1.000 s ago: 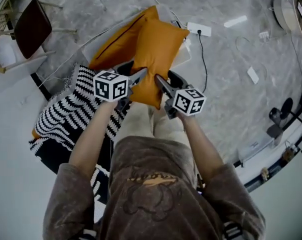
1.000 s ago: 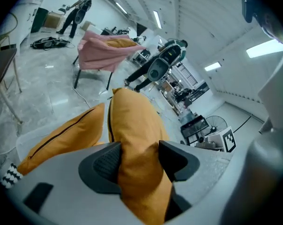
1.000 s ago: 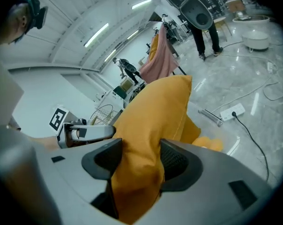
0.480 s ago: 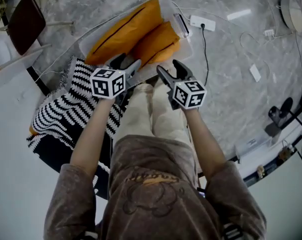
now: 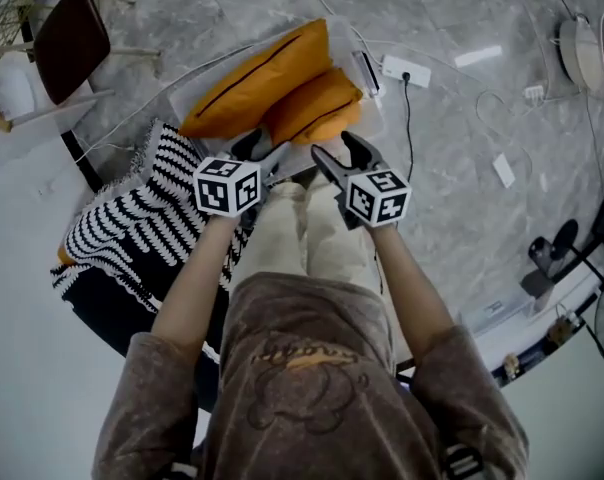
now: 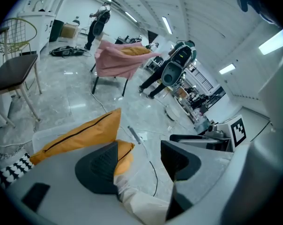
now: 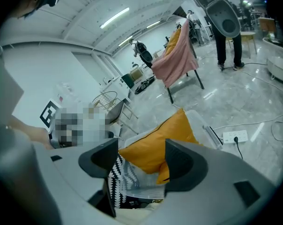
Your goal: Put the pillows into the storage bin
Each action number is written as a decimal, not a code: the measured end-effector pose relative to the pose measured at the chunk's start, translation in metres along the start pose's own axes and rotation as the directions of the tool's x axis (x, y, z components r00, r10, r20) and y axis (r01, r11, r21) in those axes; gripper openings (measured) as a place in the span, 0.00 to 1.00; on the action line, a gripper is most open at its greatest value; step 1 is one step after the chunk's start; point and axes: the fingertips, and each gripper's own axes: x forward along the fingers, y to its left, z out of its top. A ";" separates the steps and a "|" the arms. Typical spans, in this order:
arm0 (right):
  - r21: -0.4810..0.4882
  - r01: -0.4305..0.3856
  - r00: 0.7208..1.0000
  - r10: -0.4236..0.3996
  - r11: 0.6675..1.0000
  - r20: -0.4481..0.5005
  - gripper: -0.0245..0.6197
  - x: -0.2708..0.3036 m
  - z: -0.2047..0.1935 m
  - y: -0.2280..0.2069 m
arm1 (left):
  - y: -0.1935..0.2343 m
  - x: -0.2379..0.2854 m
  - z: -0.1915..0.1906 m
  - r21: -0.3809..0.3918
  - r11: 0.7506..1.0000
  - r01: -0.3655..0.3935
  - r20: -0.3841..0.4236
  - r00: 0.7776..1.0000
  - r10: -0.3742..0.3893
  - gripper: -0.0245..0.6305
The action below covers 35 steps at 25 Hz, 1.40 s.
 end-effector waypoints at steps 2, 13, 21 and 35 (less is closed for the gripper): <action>-0.024 -0.022 1.000 0.022 0.999 0.000 0.50 -0.016 0.015 0.015 | -0.017 -0.020 0.011 -0.003 1.000 0.003 0.026 1.000 -0.003 0.45; -0.241 -0.153 0.983 0.173 0.958 0.061 0.50 -0.111 0.134 0.122 | -0.123 -0.141 0.093 0.088 0.992 0.092 0.104 0.990 -0.100 0.45; -0.425 -0.266 0.951 0.307 0.865 0.030 0.49 -0.180 0.172 0.209 | -0.191 -0.227 0.129 0.227 0.965 0.132 0.171 0.970 -0.173 0.45; -0.560 -0.351 0.902 0.431 0.751 0.013 0.36 -0.236 0.188 0.270 | -0.246 -0.299 0.161 0.406 0.914 0.014 0.406 0.893 -0.194 0.36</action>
